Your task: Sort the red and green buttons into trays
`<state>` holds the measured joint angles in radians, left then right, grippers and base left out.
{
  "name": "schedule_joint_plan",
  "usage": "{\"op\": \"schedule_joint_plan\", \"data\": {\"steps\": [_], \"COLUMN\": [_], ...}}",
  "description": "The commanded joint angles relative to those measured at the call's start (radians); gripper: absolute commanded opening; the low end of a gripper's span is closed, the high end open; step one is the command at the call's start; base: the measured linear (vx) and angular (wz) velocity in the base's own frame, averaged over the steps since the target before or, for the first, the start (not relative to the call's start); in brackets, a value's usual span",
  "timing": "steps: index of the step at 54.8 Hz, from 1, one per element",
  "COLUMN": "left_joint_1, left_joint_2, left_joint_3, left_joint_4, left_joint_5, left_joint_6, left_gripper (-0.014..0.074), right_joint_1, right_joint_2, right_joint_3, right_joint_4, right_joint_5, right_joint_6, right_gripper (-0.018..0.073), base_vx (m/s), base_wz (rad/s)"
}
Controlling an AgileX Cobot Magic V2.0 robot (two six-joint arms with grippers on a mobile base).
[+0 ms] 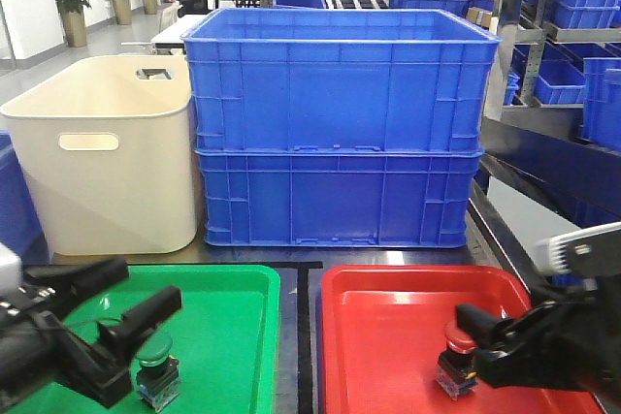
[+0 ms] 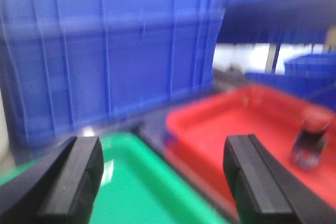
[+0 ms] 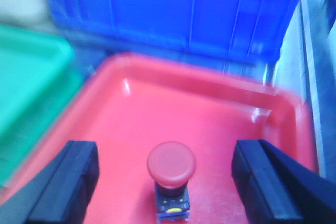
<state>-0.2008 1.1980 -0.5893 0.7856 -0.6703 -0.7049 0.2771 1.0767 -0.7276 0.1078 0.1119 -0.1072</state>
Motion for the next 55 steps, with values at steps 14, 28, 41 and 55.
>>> {"op": "schedule_joint_plan", "data": {"steps": [14, 28, 41, 55], "left_joint_1": [-0.002, -0.002, -0.002, -0.002], "left_joint_2": [-0.388, -0.508, -0.513, -0.513], "left_joint_3": [-0.027, -0.027, -0.027, -0.027], "left_joint_4": [0.013, 0.105, 0.105, 0.105], "left_joint_5": [0.039, 0.197, 0.194, 0.194], "left_joint_6": [-0.094, -0.354, -0.354, -0.349], "left_gripper": [0.0587, 0.0587, 0.0587, 0.0587], "right_joint_1": [0.001, 0.001, 0.001, 0.001], "right_joint_2": [-0.363, -0.408, -0.407, -0.407], "right_joint_3": [0.064, 0.086, 0.086, 0.086], "right_joint_4": [0.01, 0.016, 0.016, 0.016], "right_joint_5": [-0.005, 0.013, 0.013, 0.013], "right_joint_6": [0.018, 0.018, 0.018, 0.018], "right_gripper": [0.0552, 0.0552, 0.0552, 0.0552], "base_vx": [0.0, 0.0, 0.0, 0.0], "base_wz": [0.0, 0.0, 0.0, 0.0]}}
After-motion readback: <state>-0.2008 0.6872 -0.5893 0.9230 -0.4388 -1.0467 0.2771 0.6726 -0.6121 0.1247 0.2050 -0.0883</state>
